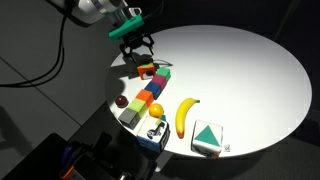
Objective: Remove the block with a number image on top from the stack and put it on the table on the left side of the green block
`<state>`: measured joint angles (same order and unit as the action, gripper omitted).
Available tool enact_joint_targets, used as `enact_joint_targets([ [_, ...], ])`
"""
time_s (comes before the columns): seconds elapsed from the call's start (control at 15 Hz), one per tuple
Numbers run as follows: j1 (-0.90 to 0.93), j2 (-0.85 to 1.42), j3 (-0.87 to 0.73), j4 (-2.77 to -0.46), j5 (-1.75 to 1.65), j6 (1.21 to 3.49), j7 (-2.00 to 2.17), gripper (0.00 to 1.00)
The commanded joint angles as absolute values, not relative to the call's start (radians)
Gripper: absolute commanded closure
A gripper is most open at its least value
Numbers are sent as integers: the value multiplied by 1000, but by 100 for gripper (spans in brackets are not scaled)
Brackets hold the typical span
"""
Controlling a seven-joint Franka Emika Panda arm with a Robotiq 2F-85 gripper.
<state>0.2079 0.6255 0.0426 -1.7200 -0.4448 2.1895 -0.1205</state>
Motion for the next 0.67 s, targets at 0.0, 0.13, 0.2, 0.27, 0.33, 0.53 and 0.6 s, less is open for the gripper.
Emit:
enact_joint_targets([
  [0.0,178,560,49,-1787,-392,2193,-110,0],
  [0.13,163,531,49,-1817,-367,2197,-108,0],
  [0.2,158,521,49,-1829,-356,2197,-108,0],
  [0.27,153,504,47,-1848,-348,2199,-104,0],
  [0.33,148,489,47,-1865,-342,2202,-100,0],
  [0.53,131,437,46,-1924,-312,2203,-84,0],
  [0.6,125,420,46,-1946,-303,2202,-79,0],
])
